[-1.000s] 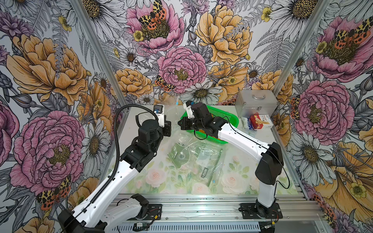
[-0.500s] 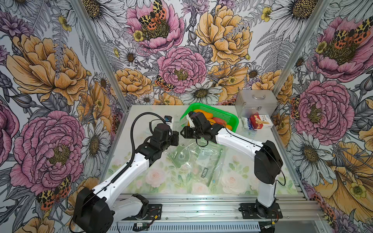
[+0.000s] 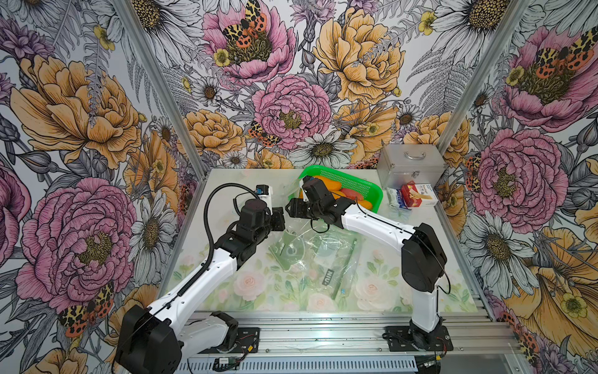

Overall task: Place the mango in a zip-top bag and seal the zipper
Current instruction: Place the zipper food storage bag at the center of the board.

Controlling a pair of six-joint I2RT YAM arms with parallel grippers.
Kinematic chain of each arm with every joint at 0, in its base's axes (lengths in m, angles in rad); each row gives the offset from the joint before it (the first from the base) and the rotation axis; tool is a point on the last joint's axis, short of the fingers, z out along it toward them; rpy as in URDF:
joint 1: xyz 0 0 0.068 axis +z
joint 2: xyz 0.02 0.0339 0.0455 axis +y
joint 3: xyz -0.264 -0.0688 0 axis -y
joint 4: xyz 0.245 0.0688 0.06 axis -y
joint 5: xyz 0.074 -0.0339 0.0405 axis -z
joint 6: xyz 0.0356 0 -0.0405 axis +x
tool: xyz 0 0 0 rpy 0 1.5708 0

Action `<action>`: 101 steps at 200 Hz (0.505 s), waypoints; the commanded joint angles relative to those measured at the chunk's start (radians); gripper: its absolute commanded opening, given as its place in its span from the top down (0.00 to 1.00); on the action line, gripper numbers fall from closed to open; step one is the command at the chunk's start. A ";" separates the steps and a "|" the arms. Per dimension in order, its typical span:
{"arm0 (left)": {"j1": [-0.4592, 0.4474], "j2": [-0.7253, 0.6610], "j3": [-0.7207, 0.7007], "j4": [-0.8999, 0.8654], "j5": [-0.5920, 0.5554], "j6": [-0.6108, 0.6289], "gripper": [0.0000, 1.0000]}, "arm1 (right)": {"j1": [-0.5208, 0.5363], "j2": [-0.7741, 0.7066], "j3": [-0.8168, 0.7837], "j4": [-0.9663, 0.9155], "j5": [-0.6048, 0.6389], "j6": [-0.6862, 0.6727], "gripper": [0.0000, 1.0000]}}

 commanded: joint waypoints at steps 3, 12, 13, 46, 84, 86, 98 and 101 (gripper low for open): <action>0.028 -0.033 -0.035 0.098 -0.052 -0.046 1.00 | 0.006 0.058 0.057 -0.052 0.073 0.013 0.35; 0.036 -0.037 -0.047 0.126 -0.082 -0.054 1.00 | 0.009 0.059 0.053 -0.084 0.118 0.012 0.39; 0.038 -0.036 -0.048 0.129 -0.086 -0.056 1.00 | 0.009 0.058 0.052 -0.087 0.125 0.012 0.39; 0.085 -0.043 -0.090 0.241 -0.228 -0.061 1.00 | 0.010 -0.003 -0.051 -0.138 0.269 0.009 0.50; 0.125 -0.015 -0.071 0.312 -0.279 0.008 1.00 | 0.016 -0.038 -0.134 -0.149 0.295 -0.014 0.49; 0.125 -0.013 -0.069 0.312 -0.277 0.012 1.00 | 0.016 -0.036 -0.134 -0.148 0.293 -0.016 0.49; 0.127 -0.011 -0.064 0.313 -0.247 0.032 1.00 | 0.022 -0.028 -0.124 -0.146 0.272 -0.033 0.49; 0.127 -0.012 -0.065 0.312 -0.234 0.033 1.00 | 0.025 -0.026 -0.118 -0.145 0.266 -0.040 0.49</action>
